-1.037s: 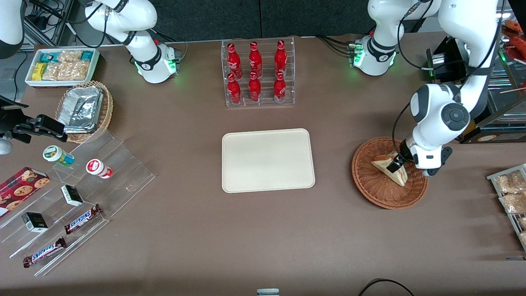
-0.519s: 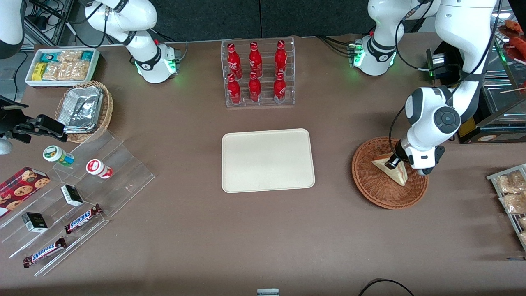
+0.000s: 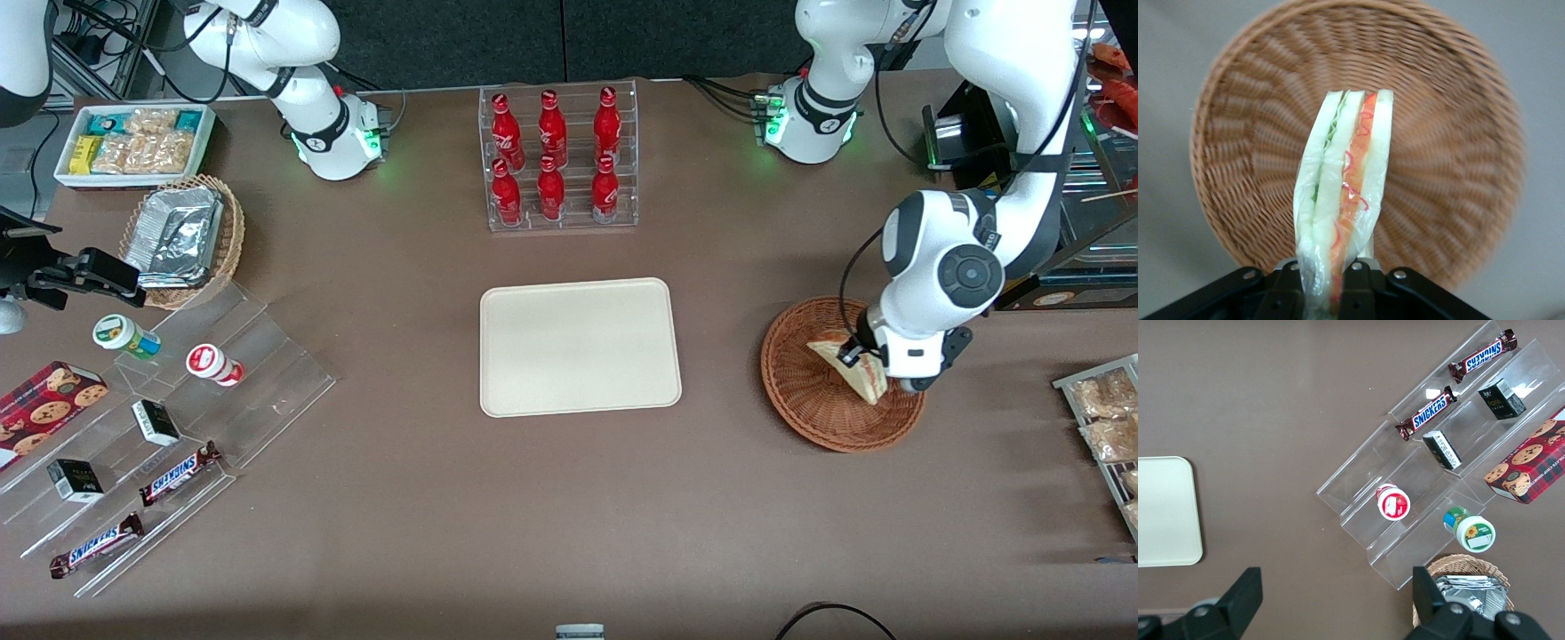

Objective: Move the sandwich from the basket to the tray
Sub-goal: 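Lift the sandwich and carry it with the left gripper over the tray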

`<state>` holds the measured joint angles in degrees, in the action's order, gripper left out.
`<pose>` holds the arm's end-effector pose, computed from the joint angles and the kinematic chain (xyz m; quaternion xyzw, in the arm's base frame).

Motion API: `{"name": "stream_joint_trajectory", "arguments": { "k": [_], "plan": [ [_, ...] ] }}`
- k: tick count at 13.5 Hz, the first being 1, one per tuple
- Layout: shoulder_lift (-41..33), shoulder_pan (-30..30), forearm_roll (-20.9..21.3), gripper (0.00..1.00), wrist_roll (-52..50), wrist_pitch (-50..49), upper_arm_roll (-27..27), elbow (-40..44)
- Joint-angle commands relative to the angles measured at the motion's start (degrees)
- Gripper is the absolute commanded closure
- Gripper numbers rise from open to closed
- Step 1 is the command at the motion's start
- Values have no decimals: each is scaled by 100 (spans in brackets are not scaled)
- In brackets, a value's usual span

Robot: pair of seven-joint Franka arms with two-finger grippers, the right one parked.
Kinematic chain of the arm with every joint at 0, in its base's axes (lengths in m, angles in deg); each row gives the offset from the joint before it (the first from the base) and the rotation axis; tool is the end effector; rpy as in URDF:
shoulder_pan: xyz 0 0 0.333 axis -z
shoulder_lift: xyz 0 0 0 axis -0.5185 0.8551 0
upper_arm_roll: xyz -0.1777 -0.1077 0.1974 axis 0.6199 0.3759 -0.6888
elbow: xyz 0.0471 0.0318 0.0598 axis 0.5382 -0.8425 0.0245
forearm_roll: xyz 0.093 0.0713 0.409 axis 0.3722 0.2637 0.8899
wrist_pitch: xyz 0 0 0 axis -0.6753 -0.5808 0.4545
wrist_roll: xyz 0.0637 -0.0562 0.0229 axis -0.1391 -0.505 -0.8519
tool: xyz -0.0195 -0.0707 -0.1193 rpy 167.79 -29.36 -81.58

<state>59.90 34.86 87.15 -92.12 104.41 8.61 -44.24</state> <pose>0.5761 -0.0997 0.2304 -0.9398 -0.3350 0.0429 0.0511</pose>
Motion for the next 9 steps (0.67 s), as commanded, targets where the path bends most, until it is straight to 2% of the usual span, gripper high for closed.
{"name": "stream_joint_trajectory", "arguments": {
  "k": [1, 6, 9],
  "plan": [
    [466, 786, 95, 100, 40, -667, -26, 897],
    [905, 2061, 51, 100, 330, -687, 10, 1538],
    [1371, 2379, -142, 100, 585, -669, 246, 2197]
  ]
}}
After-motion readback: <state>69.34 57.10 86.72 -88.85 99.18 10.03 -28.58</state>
